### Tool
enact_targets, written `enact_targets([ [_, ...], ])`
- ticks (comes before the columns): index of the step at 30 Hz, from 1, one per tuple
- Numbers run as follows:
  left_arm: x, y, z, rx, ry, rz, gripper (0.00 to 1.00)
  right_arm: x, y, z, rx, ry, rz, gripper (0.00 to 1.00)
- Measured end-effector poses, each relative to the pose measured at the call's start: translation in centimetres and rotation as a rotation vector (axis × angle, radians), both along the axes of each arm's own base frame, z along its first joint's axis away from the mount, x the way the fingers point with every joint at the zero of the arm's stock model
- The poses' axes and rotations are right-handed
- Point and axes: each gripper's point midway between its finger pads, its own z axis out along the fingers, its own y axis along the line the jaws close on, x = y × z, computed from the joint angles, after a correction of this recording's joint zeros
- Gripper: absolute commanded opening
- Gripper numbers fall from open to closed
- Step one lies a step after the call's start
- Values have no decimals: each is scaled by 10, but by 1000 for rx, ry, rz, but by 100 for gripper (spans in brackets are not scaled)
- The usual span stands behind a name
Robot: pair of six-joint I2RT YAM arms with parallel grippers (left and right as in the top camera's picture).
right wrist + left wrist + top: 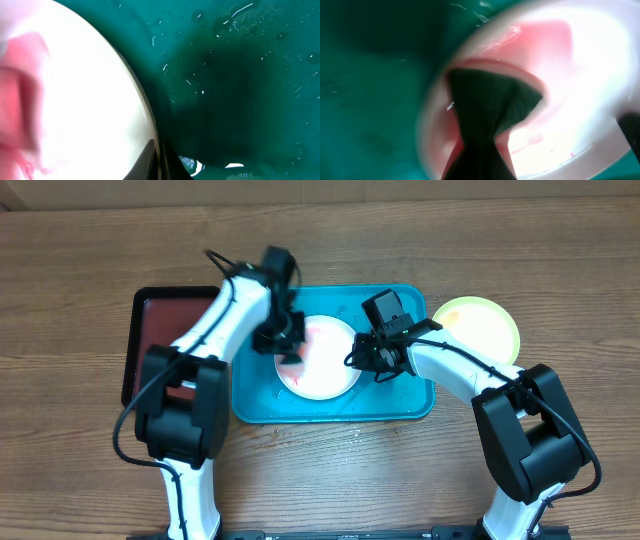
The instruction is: Clean dirty plates on tray and stack at the side
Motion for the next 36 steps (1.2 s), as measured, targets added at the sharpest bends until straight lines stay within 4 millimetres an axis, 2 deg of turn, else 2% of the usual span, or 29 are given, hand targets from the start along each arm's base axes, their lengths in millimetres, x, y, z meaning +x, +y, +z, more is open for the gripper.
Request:
enact_targets([
  [3,11,29,29,52,19,89,4,0,0,0,0,1,0,4],
  [7,28,61,79,79,-24,161,4,-5,-1,0,-4,24,2,4],
  [10,37,72,108,84,-78,169,4,-12,-3,1,-8,61,3,4],
  [12,39,71,115,80,-92,149,4,-21,-7,3,-23,95,8,4],
  [14,37,70,116,77,-90,121,4,-28,-12,11,-45,111,10,4],
  [16,35,68,115,74,-87,96,4,-28,-18,28,-68,86,4,4],
  [18,35,67,115,70,-88,80,4,-22,-25,58,-99,10,-9,4],
  [21,33,67,112,68,-79,71,4,-12,-37,115,-163,-159,-41,4],
  [23,33,66,109,67,-73,67,4,-13,-46,153,-234,-280,-64,4],
  [25,33,66,106,67,-73,67,5,-21,-54,176,-323,-360,-74,4],
  [30,35,65,100,62,-75,63,4,-40,-63,193,-596,-474,-43,4],
  [33,31,65,93,63,-58,59,4,-42,-60,206,-711,-566,-36,4],
  [36,27,66,85,67,-34,56,4,-44,-54,227,-797,-686,-53,4],
])
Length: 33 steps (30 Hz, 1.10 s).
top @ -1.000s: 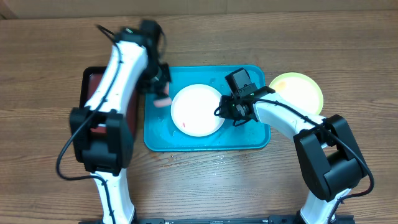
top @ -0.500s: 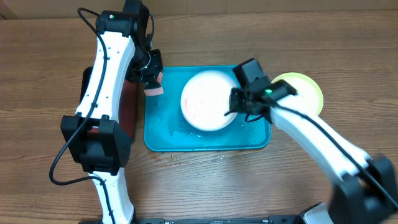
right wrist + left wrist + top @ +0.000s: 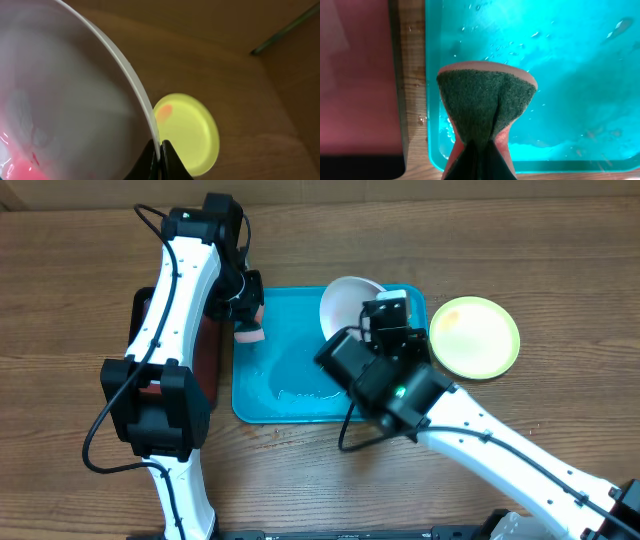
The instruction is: Clean dirty plates on tray and stack at the side
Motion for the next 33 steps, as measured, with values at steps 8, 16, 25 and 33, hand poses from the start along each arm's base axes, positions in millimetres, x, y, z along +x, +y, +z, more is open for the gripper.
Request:
enact_targets([
  [8,-9,1,-21,6,42,-5,4,-5,-2,42,-138,-219,-52,4],
  [16,-5,1,-25,4,28,-5,4,-5,-6,49,-136,-266,-83,4],
  [25,-6,-4,-24,-25,31,-5,4,3,14,-20,276,-34,-104,4],
  [33,-2,-7,-24,-39,16,-6,4,13,2,-143,511,340,-299,4],
])
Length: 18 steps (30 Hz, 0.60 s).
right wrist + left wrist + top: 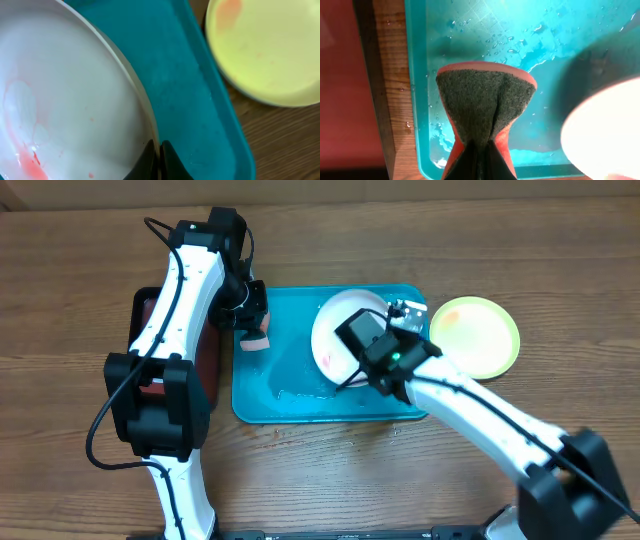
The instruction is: Clean dirty plates on tray and stack at the side
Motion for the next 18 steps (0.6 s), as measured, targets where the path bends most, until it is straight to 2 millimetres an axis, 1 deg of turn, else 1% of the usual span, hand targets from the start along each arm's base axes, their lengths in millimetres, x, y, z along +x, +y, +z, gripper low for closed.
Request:
enact_targets([
  [3,2,-1,0,-3,-9,0,4,-4,7,-31,59,102,-12,4],
  [4,3,-1,0,-4,-10,0,4,-5,11,-38,76,125,-10,10],
  [6,3,-2,0,-6,-14,-1,4,-7,18,-48,107,155,-8,32],
  [8,4,-4,0,-7,-19,-5,4,-9,23,-53,123,176,16,44],
  [9,5,-5,0,-7,-22,-9,4,-7,26,-54,131,174,34,48],
  [13,6,-17,0,-10,-37,-36,4,4,38,-51,151,149,145,49],
  [15,5,-25,0,-11,-43,-55,4,14,43,-49,173,130,206,46],
  [17,5,-33,1,-13,-51,-73,4,23,42,-47,196,120,251,44],
  [18,5,-36,1,-14,-54,-81,4,28,38,-46,202,116,262,44],
])
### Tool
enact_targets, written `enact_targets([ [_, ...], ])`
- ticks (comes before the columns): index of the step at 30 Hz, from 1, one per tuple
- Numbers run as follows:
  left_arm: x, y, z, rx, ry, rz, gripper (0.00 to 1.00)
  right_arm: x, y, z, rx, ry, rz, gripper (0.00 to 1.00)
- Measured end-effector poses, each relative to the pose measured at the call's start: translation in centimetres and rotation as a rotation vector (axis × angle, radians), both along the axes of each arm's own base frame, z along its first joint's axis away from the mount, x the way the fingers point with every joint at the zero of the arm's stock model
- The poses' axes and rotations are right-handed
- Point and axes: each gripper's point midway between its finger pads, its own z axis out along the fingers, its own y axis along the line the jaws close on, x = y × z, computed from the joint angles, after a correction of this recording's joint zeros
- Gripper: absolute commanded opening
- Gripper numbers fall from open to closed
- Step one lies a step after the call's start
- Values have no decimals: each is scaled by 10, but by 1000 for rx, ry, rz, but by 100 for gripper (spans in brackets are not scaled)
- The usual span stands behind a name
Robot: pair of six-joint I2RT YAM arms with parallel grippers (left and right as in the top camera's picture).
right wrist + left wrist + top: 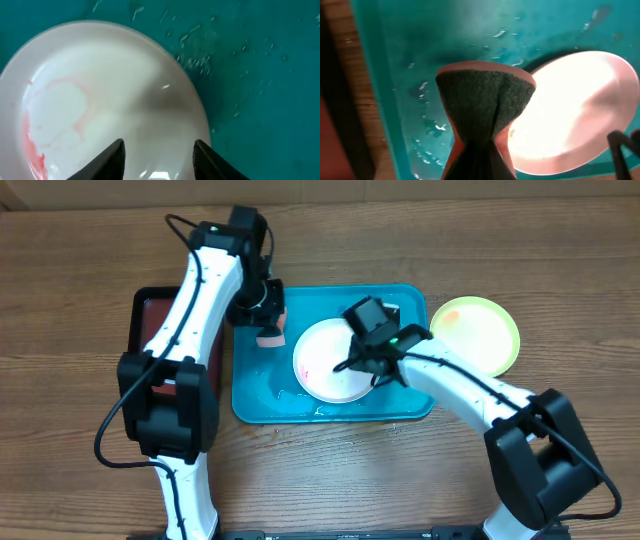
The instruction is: Clean dirty plates on tray and stack at the side
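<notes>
A white plate [325, 362] with red smears lies flat in the teal tray [260, 405]. The right wrist view shows the plate [100, 95] from close above, with a red streak at its left edge. My right gripper [366, 358] hovers open over the plate's right side, nothing between its fingers [116, 156]. My left gripper [268, 328] is shut on a pink sponge with a dark green scrub face [485, 97], above the tray's back left, just beside the plate [570, 110]. A yellow-green plate [480, 335] rests on the table right of the tray.
A dark red tray [150, 330] lies left of the teal tray, under my left arm. Water drops and a puddle [290, 392] wet the teal tray's floor. The wooden table [520, 240] surrounds everything.
The white plate, held tilted by its rim in my right gripper, now lies flat in the tray, and that gripper is open above it. My left gripper with the sponge has shifted right towards the plate.
First the sponge was on the plate in the tray while my right gripper pinched the rim. Then the plate was held up tilted over the tray's back right, the sponge off at the tray's left edge. Later it was lower, still gripped. Now it lies flat, released.
</notes>
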Motion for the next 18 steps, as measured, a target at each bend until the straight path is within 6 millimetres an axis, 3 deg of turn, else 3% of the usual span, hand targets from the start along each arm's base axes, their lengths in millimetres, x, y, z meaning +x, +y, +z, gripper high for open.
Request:
enact_targets([
  [7,-2,-8,0,-1,-3,-20,4,19,-33,-6,17,22,59,42],
  [15,-2,-8,0,0,-3,-19,4,9,-21,-23,73,93,150,19],
  [18,-2,-8,0,0,-3,-20,4,8,-19,-23,88,102,135,18],
])
